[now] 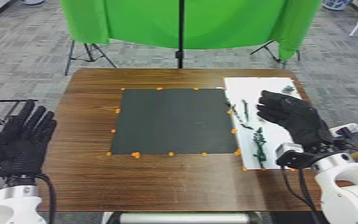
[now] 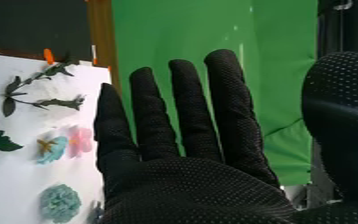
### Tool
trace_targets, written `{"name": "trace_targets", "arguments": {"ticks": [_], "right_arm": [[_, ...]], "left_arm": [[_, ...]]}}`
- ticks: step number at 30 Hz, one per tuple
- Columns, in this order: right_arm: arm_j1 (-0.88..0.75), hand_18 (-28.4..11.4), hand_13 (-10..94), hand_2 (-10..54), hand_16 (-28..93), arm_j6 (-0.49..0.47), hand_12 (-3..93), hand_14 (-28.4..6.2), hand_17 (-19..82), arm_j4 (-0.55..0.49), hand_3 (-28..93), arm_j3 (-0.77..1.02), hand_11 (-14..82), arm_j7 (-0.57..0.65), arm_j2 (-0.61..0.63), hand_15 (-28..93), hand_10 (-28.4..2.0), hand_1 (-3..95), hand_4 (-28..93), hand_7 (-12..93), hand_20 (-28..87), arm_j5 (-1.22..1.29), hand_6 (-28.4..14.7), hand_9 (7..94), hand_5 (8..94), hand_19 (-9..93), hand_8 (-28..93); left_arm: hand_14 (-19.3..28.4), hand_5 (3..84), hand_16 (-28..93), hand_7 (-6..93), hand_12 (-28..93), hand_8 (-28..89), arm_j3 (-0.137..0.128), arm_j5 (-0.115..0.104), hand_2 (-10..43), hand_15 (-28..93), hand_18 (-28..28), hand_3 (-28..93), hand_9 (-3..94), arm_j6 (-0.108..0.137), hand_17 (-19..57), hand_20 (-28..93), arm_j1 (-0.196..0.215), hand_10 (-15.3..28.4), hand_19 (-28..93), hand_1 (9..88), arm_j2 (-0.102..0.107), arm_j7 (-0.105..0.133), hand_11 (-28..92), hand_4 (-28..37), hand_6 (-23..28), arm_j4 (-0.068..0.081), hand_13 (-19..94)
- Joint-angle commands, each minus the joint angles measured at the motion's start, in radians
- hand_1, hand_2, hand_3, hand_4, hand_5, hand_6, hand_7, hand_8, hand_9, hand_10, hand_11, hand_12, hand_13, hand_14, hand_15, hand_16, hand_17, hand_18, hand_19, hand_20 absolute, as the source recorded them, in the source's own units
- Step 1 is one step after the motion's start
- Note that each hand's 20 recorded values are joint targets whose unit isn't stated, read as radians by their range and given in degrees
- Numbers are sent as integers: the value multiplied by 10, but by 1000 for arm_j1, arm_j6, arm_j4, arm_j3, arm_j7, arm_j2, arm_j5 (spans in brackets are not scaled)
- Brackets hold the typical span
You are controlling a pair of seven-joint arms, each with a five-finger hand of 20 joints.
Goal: Arrange flowers
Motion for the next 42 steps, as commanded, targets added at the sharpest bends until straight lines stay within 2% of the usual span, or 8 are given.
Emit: {"name": "trace_targets", "arguments": {"ticks": [1,10,17,20,24,31,36,42], "right_arm": [[2,-165,361,-35,151,-8,101,-159,118,10,859,-1,64,-12,0,108,-131,211,-243,131,154,-8,-23,480,533,248,-125],[12,-167,368,-59,158,-8,102,-159,120,3,856,-7,64,-3,12,114,-127,223,-244,133,158,-61,-15,483,540,251,-127],[-6,-195,497,-95,198,331,116,-139,156,-12,823,-143,110,-22,79,215,-144,249,-278,145,221,-784,-37,547,575,466,-133],[-14,-200,555,-95,194,399,130,-117,173,-11,806,-175,144,33,93,317,-145,262,-282,155,239,-1005,-33,611,625,548,-137],[-39,-206,569,-95,196,327,168,-119,194,-28,760,-179,201,135,105,441,-152,280,-283,180,255,-1243,-27,653,651,629,-139],[-21,-221,541,-95,216,114,270,-152,218,-54,671,-227,469,355,123,677,-169,285,-283,277,260,-1378,-25,616,662,712,-155],[-53,-234,559,-95,225,287,295,-160,242,2,702,-282,542,353,141,729,-176,271,-283,365,264,-1607,-23,618,674,766,-167],[-24,-245,574,-95,233,195,305,-162,251,19,645,-352,560,418,201,742,-177,287,-283,412,273,-1635,-25,628,680,791,-168]], "left_arm": [[130,350,-55,70,47,-97,6,-5,34,152,119,769,268,-3,-88,70,4,140,263,283,-1,-2,104,-283,77,3,179],[135,351,-55,71,47,-97,10,-13,36,162,121,770,269,-10,-89,70,4,140,266,283,-5,-3,106,-283,77,3,182],[139,353,-55,74,49,-97,11,-13,37,171,122,771,271,-10,-90,73,5,140,272,283,-8,-6,111,-283,77,2,185],[140,354,-56,76,50,-97,11,-15,37,175,123,772,272,-8,-91,72,6,141,273,283,-10,-9,112,-283,77,3,187],[141,355,-56,77,52,-97,17,-20,38,177,124,772,274,-5,-91,73,3,142,276,283,-8,-6,114,-283,78,3,188],[156,362,-47,78,63,-95,20,-23,40,203,125,773,290,-3,-92,74,0,149,278,280,-10,-10,127,-283,84,4,197],[158,368,-48,78,69,-94,25,-53,42,215,125,773,299,-12,-92,75,-2,151,280,279,-9,-14,134,-283,86,5,203],[157,374,-50,78,72,-93,29,-53,46,220,127,772,305,9,-91,77,2,153,281,279,-10,-16,138,-283,89,0,206]]}}
